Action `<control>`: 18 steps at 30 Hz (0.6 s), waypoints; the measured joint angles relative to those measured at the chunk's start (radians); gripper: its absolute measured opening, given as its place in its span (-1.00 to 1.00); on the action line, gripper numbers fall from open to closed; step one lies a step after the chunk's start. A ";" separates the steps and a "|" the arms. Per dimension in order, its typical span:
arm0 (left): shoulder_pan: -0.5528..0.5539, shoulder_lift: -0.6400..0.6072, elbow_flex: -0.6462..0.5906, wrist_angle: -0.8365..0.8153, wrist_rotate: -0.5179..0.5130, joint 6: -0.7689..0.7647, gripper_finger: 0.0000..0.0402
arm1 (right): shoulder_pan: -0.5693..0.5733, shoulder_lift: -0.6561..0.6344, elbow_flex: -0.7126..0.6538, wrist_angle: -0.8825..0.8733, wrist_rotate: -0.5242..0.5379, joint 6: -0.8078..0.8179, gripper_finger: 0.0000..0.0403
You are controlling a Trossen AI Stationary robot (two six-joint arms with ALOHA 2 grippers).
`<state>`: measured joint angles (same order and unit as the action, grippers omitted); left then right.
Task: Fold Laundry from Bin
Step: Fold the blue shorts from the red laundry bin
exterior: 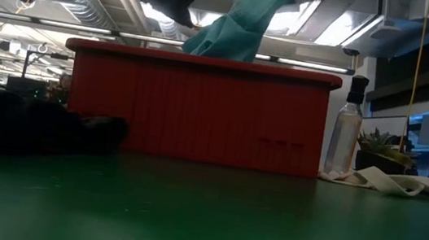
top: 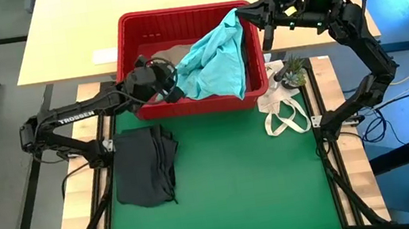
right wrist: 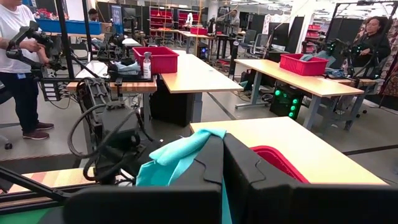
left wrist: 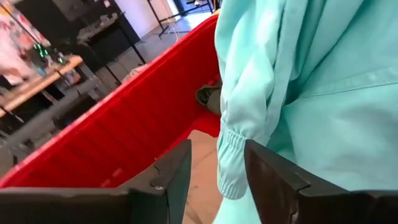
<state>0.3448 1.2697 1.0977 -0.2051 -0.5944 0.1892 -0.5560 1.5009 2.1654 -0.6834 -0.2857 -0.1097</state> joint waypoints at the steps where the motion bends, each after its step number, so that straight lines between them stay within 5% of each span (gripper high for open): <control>1: 0.006 0.001 0.000 0.000 0.015 -0.022 -0.22 | 0.000 0.000 0.000 0.000 0.000 0.000 -1.00; 11: 0.067 0.058 0.000 -0.005 0.207 -0.064 0.16 | 0.000 0.000 0.000 0.000 -0.001 0.000 -1.00; 18: 0.103 0.102 0.000 -0.005 0.143 -0.022 0.16 | 0.000 0.000 0.000 -0.002 -0.001 0.000 -1.00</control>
<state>0.4473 1.3720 1.0977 -0.2104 -0.4515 0.1673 -0.5560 1.5013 2.1654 -0.6855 -0.2863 -0.1097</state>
